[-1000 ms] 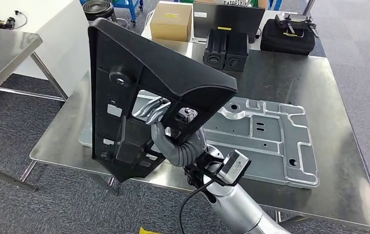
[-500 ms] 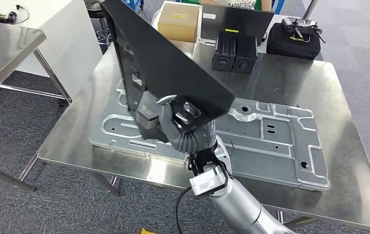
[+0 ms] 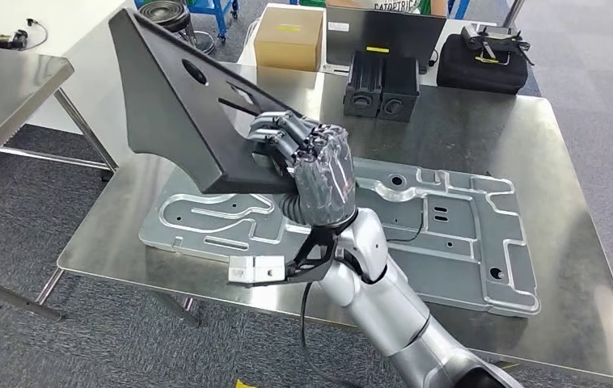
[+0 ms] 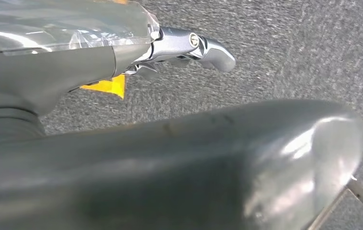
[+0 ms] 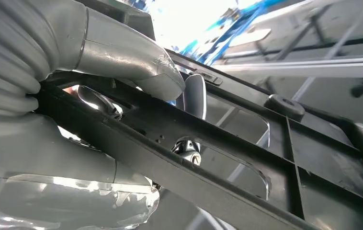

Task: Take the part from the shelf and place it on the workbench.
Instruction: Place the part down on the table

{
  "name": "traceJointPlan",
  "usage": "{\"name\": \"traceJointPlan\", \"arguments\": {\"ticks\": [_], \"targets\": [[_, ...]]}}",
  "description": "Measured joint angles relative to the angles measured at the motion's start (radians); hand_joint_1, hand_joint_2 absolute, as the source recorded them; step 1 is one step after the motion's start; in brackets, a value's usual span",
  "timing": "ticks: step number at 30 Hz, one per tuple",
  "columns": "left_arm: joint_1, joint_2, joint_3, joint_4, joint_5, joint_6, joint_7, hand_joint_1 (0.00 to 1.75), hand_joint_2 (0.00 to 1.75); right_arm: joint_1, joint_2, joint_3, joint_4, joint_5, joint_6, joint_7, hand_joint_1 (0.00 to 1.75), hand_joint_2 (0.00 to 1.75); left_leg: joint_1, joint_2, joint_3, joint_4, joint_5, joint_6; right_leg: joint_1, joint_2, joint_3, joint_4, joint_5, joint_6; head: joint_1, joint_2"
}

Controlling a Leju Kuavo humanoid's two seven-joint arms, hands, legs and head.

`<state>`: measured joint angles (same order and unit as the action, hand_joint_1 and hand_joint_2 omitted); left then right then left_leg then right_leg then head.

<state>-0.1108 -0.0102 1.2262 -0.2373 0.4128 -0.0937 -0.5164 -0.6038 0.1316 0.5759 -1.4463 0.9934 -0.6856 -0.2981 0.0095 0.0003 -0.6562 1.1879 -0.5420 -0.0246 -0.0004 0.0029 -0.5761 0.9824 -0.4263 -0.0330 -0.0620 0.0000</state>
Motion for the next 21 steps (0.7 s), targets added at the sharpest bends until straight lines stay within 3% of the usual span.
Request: {"name": "traceJointPlan", "arguments": {"ticks": [1, 2, 3, 6, 8, 12, 14, 16, 17, 18, 19, 21], "targets": [[0.000, 0.001, 0.000, 0.000, 0.000, 0.000, 0.002, 0.00, 0.00, -0.006, 0.000, -0.016, 0.008, 0.031, -0.001, 0.013, 1.75, 1.75, 0.003, 0.000, -0.032, 0.063, -0.022, -0.005, 0.000, 0.000, 0.000, 0.001, 0.000, 0.000, 0.000, 0.000], [0.000, 0.001, 0.000, 0.000, 0.000, 0.000, 0.003, 0.00, 0.00, -0.011, 0.000, -0.033, 0.016, 0.066, -0.001, 0.026, 1.75, 1.75, 0.006, 0.000, -0.048, 0.093, -0.024, -0.009, -0.001, 0.000, -0.001, 0.003, -0.001, 0.001, 0.000, 0.000], [0.000, 0.001, 0.000, 0.000, 0.000, 0.000, 0.004, 0.00, 0.00, -0.018, 0.000, -0.050, 0.023, 0.116, -0.001, 0.040, 1.75, 1.75, 0.009, 0.000, -0.046, 0.084, -0.007, -0.012, -0.002, 0.001, -0.002, 0.006, -0.003, 0.002, 0.000, 0.000], [-0.005, 0.003, -0.001, 0.000, 0.000, -0.002, 0.006, 0.00, 0.00, -0.058, 0.006, -0.098, 0.042, 0.347, 0.001, 0.110, 1.75, 1.75, 0.016, 0.002, 0.036, -0.094, 0.085, -0.017, -0.005, 0.004, -0.006, 0.026, -0.014, 0.015, 0.000, 0.000], [-0.010, 0.004, -0.002, 0.000, 0.000, -0.003, 0.006, 0.00, 0.00, -0.110, 0.008, -0.105, 0.072, 0.484, 0.025, 0.199, 1.75, 1.75, 0.014, 0.002, 0.065, -0.160, 0.102, -0.007, -0.003, 0.008, -0.014, 0.039, -0.019, 0.025, 0.000, 0.000], [-0.020, 0.003, -0.007, 0.000, 0.004, -0.012, 0.008, 0.00, 0.00, -0.244, -0.003, -0.011, 0.191, 0.569, 0.207, 0.442, 1.75, 1.75, 0.011, 0.002, 0.060, -0.166, 0.108, 0.022, -0.006, 0.008, -0.027, 0.055, -0.026, 0.046, 0.000, 0.000], [-0.029, 0.002, -0.012, 0.000, 0.009, -0.020, 0.014, 0.00, 0.00, -0.317, -0.008, 0.069, 0.292, 0.571, 0.318, 0.504, 1.75, 1.75, 0.012, 0.005, 0.058, -0.169, 0.113, 0.032, -0.009, 0.004, -0.066, 0.139, -0.077, 0.054, 0.000, 0.000], [-0.036, 0.001, -0.019, 0.000, 0.009, -0.025, 0.021, 0.00, 0.00, -0.365, -0.007, 0.118, 0.398, 0.572, 0.395, 0.510, 1.75, 1.75, 0.012, 0.005, 0.054, -0.169, 0.116, 0.037, -0.011, 0.002, -0.132, 0.279, -0.140, 0.059, 0.000, 0.000], [-0.037, 0.001, -0.022, 0.000, 0.009, -0.026, 0.024, 0.00, 0.00, -0.383, -0.004, 0.133, 0.451, 0.572, 0.426, 0.507, 1.75, 1.75, 0.011, 0.003, 0.053, -0.169, 0.116, 0.038, -0.011, 0.002, -0.155, 0.327, -0.152, 0.060, 0.000, 0.000], [-0.037, 0.001, -0.024, 0.000, 0.009, -0.027, 0.026, 0.00, 0.00, -0.401, -0.002, 0.144, 0.497, 0.573, 0.453, 0.504, 1.75, 1.75, 0.011, 0.001, 0.053, -0.169, 0.117, 0.038, -0.012, 0.002, -0.162, 0.340, -0.145, 0.058, 0.000, 0.000], [-0.037, 0.000, -0.026, 0.000, 0.009, -0.029, 0.028, 0.00, 0.00, -0.421, 0.002, 0.152, 0.548, 0.571, 0.486, 0.496, 1.75, 1.75, 0.010, -0.002, 0.053, -0.169, 0.117, 0.038, -0.011, 0.002, -0.149, 0.310, -0.118, 0.054, 0.000, 0.000], [-0.038, -0.003, -0.027, 0.000, 0.009, -0.034, 0.032, 0.00, 0.00, -0.463, 0.010, 0.162, 0.643, 0.561, 0.562, 0.471, 1.75, 1.75, 0.008, -0.006, 0.055, -0.169, 0.117, 0.037, -0.005, 0.003, -0.086, 0.171, -0.044, 0.037, 0.000, 0.000]]}}
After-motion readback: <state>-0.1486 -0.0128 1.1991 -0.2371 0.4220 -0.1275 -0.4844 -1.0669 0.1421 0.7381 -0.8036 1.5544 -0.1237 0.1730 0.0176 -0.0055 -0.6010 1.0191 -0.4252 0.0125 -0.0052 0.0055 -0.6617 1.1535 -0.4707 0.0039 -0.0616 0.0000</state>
